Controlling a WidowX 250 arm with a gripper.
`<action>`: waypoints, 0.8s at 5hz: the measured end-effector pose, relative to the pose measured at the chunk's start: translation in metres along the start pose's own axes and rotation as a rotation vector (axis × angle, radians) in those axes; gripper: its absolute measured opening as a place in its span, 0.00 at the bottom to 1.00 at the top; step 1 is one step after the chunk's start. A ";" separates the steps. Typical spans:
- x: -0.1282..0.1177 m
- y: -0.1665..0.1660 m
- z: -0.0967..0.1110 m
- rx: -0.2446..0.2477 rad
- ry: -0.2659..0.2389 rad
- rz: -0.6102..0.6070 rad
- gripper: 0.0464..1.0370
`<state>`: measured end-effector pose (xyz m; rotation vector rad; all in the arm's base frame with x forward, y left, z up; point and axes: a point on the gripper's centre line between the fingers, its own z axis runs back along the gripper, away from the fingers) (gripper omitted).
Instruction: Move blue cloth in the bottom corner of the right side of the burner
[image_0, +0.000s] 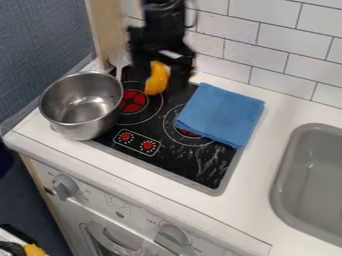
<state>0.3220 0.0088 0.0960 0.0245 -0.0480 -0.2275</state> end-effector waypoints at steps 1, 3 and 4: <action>0.035 -0.024 -0.019 0.012 0.017 -0.013 0.96; 0.062 -0.027 -0.075 0.027 0.058 0.066 0.96; 0.068 -0.026 -0.087 0.032 0.034 0.092 0.96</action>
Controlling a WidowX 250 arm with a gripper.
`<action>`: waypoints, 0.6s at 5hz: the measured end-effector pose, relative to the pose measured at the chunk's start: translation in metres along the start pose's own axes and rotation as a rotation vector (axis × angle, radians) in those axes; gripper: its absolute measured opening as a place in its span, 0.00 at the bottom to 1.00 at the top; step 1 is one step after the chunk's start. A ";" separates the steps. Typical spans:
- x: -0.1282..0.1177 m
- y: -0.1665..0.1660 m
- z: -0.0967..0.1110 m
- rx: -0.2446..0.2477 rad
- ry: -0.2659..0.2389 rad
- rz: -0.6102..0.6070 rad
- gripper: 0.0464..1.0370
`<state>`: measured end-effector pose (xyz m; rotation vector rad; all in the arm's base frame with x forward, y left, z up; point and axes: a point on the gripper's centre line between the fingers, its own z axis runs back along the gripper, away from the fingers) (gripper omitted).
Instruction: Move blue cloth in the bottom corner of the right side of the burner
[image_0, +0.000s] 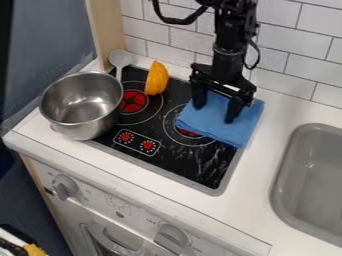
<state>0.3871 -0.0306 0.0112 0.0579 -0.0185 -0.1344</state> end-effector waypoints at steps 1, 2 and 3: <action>-0.008 0.000 -0.004 0.009 -0.053 0.007 0.96; -0.024 -0.004 -0.006 -0.004 -0.063 0.002 0.96; -0.057 -0.011 -0.005 -0.011 -0.035 -0.032 0.96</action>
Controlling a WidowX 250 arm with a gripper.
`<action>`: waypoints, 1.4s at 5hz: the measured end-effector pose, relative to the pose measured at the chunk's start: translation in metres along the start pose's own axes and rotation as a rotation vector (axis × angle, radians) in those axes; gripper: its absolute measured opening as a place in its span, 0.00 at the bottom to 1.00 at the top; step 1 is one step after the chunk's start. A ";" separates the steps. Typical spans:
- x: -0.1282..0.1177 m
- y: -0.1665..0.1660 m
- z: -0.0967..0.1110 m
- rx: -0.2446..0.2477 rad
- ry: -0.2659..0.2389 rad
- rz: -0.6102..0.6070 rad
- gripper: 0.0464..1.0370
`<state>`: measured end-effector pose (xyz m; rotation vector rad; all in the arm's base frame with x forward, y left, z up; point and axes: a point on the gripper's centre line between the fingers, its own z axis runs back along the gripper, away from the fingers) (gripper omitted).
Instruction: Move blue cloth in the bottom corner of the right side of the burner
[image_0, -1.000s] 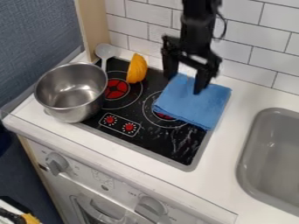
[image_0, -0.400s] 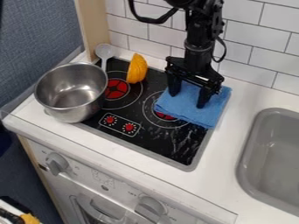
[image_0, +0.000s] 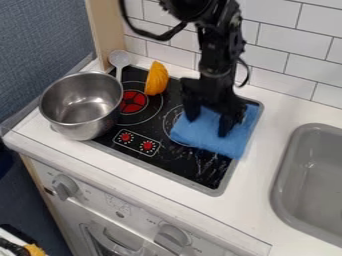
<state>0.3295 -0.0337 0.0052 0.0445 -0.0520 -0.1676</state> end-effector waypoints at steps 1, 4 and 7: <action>-0.039 -0.005 0.002 -0.015 0.035 -0.034 0.96; -0.108 -0.014 0.005 -0.027 0.112 -0.144 0.96; -0.075 -0.011 0.068 -0.012 -0.062 -0.149 0.96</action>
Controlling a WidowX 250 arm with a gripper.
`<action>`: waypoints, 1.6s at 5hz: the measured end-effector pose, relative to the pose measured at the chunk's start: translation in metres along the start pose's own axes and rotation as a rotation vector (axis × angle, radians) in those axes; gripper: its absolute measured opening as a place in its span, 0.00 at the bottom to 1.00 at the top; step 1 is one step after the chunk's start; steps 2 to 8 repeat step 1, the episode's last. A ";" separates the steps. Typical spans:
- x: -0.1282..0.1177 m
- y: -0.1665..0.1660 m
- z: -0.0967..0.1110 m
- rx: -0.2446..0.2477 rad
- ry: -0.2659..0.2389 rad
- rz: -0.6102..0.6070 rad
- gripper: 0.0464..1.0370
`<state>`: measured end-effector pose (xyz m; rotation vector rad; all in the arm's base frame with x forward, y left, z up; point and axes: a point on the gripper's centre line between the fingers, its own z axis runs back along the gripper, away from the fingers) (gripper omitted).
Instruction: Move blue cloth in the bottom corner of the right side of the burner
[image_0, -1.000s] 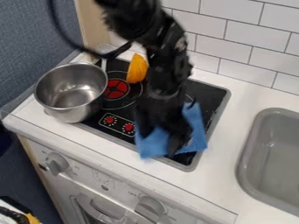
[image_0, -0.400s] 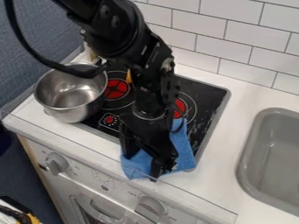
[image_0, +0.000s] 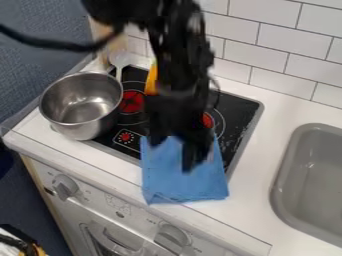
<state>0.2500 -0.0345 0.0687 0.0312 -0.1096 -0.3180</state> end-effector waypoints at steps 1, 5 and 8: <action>0.001 0.006 0.016 0.004 -0.017 0.010 0.96; 0.001 0.006 0.016 0.004 -0.017 0.010 0.96; 0.001 0.006 0.016 0.004 -0.017 0.010 0.96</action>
